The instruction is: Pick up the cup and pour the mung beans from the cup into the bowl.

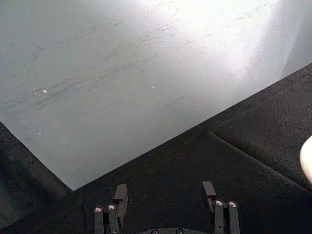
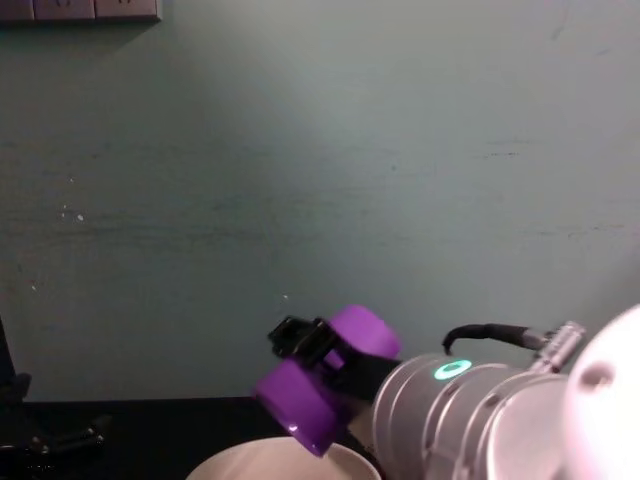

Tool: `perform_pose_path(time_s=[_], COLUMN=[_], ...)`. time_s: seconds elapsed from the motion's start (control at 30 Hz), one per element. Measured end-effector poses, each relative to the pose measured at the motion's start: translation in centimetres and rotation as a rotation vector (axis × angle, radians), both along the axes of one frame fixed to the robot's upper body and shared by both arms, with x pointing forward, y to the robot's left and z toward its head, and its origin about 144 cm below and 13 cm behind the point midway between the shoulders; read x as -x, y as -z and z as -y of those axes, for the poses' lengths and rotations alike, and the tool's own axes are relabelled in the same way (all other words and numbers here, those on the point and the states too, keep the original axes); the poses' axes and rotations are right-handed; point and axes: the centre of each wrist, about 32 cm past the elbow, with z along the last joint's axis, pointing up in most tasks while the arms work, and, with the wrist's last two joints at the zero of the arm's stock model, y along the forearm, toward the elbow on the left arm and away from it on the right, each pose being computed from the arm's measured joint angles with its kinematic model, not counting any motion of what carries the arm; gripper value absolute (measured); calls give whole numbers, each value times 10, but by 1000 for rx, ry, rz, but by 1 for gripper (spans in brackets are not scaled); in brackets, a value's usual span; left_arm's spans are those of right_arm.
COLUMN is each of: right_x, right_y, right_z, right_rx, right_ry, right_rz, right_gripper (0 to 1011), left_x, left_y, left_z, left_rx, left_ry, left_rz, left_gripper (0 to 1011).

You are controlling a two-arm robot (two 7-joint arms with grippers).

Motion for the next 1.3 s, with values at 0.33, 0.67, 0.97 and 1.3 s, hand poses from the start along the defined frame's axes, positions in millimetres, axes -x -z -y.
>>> perform_pose_path(time_s=[0.33, 0.67, 0.97, 1.3], right_x=[-10, -25, -32, -42], right_y=[-9, -5, 6, 19], right_z=[27, 61, 86, 109], right_rx=[-483, -918, -1210, -1459], right_ry=[57, 82, 114, 128], right_rz=[-131, -254, -341, -471], right_gripper=[718, 718, 718, 718], left_x=[0, 0, 0, 0], left_y=[0, 0, 0, 0], left_z=[0, 0, 0, 0], left_rx=[0, 0, 0, 0], left_ry=[0, 0, 0, 0], left_rz=[0, 0, 0, 0], left_gripper=[1000, 1000, 1000, 1000])
